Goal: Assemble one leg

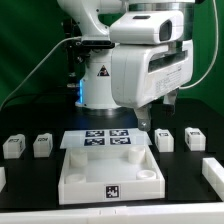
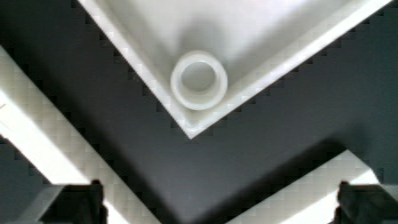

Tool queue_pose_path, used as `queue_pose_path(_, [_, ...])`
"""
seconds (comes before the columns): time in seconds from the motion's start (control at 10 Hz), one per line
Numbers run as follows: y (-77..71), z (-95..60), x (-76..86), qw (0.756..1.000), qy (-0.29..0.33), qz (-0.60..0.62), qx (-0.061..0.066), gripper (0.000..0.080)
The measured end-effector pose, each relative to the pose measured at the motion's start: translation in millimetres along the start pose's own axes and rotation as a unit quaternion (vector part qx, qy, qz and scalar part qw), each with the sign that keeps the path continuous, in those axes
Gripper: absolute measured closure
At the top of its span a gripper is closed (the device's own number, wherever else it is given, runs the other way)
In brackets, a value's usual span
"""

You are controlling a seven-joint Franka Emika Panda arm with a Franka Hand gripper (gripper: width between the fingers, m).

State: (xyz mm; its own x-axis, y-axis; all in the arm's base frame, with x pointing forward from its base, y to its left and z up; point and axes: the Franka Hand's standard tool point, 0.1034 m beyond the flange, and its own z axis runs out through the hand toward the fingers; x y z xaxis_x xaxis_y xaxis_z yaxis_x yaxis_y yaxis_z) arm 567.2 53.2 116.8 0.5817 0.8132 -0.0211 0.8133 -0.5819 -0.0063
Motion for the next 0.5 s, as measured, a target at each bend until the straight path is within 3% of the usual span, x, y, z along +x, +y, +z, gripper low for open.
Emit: queue_pose_path(0.5, [-0.2,0.5,-0.4,1.0,-0.001,0.007,0.0,0.0149])
